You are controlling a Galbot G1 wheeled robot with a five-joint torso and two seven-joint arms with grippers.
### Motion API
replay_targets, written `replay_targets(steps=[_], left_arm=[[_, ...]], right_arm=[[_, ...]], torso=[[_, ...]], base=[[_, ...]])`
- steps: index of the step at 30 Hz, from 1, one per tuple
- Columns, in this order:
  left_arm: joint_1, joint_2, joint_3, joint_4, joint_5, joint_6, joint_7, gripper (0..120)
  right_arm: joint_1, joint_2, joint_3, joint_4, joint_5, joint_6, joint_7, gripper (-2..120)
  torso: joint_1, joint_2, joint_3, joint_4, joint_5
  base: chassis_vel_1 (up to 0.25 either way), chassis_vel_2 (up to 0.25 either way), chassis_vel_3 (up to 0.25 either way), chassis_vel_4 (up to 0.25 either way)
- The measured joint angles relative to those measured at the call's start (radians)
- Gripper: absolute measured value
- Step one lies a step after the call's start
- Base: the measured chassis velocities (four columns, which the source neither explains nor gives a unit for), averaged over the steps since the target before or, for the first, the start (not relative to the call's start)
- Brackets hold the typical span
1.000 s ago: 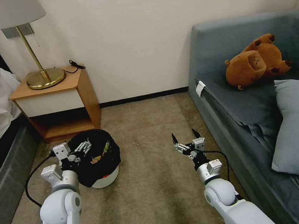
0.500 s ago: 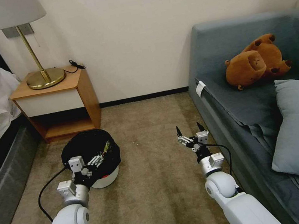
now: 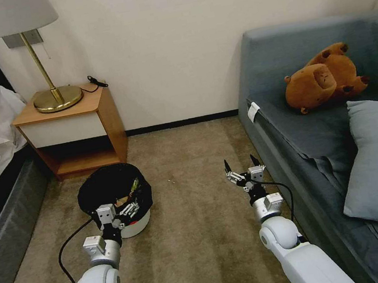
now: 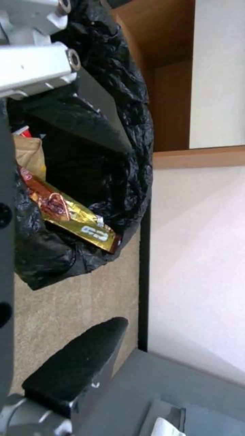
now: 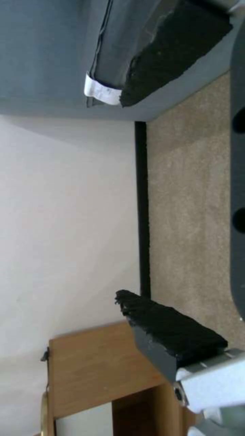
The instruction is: Pick up the trash bin, then pick up the garbage on the floor and place it into the trash bin.
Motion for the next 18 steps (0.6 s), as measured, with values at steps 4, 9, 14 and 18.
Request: replay_targets(steps=[4,9,14,18], left_arm=[[0.0,0.0,0.0,0.0,0.0,0.0,0.0,97],[-0.001,-0.001,-0.001,0.0,0.0,0.0,0.0,97],[-0.001,-0.001,-0.001,-0.001,0.0,0.001,0.0,97],[-0.001,-0.001,-0.002,-0.001,0.0,0.002,0.0,97]], right_arm=[[0.0,0.0,0.0,0.0,0.0,0.0,0.0,100],[0.0,0.0,0.0,0.0,0.0,0.0,-0.001,100],[0.0,0.0,0.0,0.001,0.001,0.0,-0.001,100],[-0.001,0.0,0.0,0.001,0.001,0.0,-0.001,100]], torso=[[0.0,0.0,0.0,0.0,0.0],[0.0,0.0,0.0,0.0,0.0],[0.0,0.0,0.0,0.0,0.0],[0.0,0.0,0.0,0.0,0.0]], base=[[0.0,0.0,0.0,0.0],[0.0,0.0,0.0,0.0],[0.0,0.0,0.0,0.0],[0.0,0.0,0.0,0.0]])
